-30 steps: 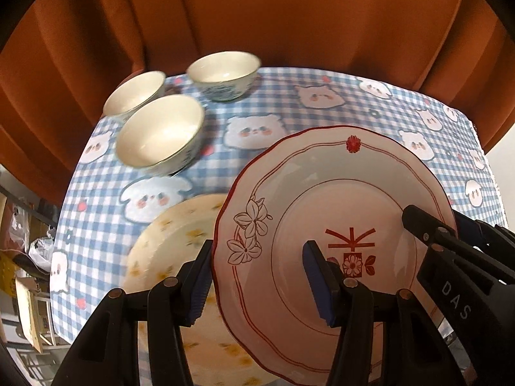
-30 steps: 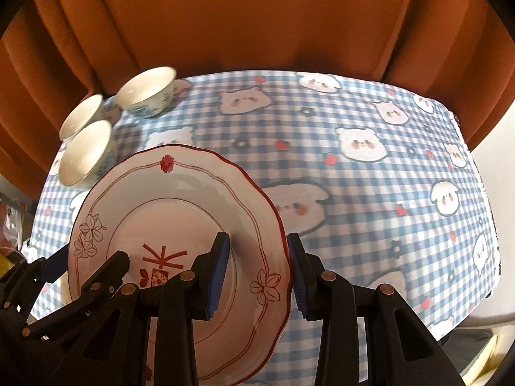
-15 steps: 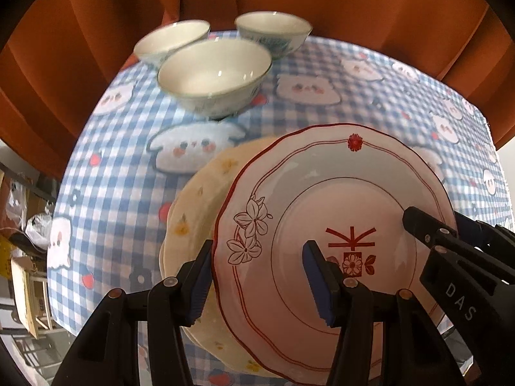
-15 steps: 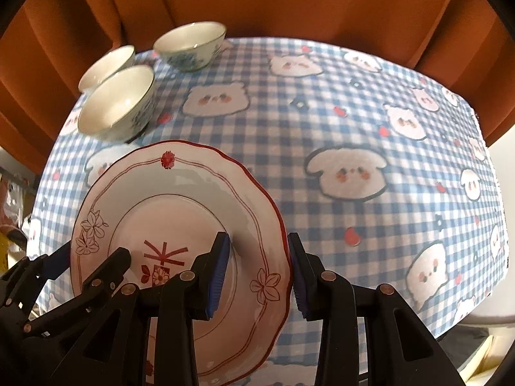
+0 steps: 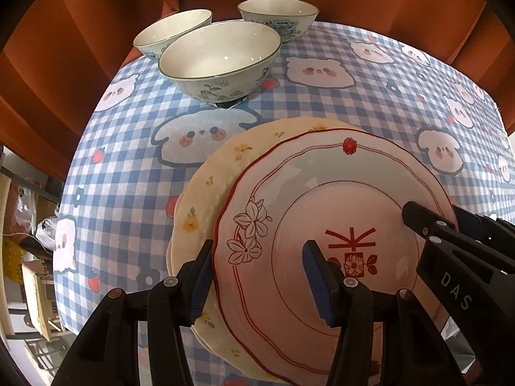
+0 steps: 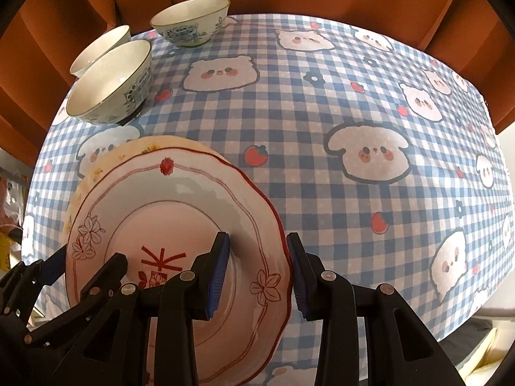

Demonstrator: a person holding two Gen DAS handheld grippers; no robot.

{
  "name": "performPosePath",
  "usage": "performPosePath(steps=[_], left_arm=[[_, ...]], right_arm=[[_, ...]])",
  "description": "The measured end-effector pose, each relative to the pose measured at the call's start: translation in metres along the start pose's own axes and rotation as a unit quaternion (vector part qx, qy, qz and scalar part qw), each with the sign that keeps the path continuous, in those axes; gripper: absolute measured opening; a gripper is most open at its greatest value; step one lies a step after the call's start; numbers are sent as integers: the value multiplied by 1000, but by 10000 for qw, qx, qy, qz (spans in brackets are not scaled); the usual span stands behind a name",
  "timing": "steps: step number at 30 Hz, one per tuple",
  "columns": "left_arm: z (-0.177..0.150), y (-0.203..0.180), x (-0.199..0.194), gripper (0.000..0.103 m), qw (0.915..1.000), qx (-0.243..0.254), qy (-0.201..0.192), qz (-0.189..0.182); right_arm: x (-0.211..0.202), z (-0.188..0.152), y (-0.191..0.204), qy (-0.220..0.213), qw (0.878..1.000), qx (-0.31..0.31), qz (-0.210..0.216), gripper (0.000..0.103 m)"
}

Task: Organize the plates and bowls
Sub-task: 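Carry the red-rimmed plate over the yellow-floral plates and lower it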

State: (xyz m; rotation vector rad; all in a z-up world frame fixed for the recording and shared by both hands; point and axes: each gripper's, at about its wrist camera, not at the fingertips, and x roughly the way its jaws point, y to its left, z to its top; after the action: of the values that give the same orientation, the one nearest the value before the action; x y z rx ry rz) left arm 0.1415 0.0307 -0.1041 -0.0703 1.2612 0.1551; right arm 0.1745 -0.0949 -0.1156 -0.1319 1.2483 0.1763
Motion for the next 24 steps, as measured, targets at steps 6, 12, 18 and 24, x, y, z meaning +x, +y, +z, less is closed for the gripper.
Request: performPosePath(steps=[6, 12, 18, 24], left_arm=[[1, 1, 0, 55, 10000, 52, -10, 50], [-2, -4, 1, 54, 9995, 213, 24, 241], [-2, 3, -2, 54, 9994, 106, 68, 316], [-2, 10, -1, 54, 9986, 24, 81, 522]], right_arm=[[-1, -4, -9, 17, 9994, 141, 327, 36], [-11, -13, -17, -6, 9984, 221, 526, 27], [-11, -13, -12, -52, 9988, 139, 464, 27], [-8, -11, 3, -126, 9986, -31, 510, 28]])
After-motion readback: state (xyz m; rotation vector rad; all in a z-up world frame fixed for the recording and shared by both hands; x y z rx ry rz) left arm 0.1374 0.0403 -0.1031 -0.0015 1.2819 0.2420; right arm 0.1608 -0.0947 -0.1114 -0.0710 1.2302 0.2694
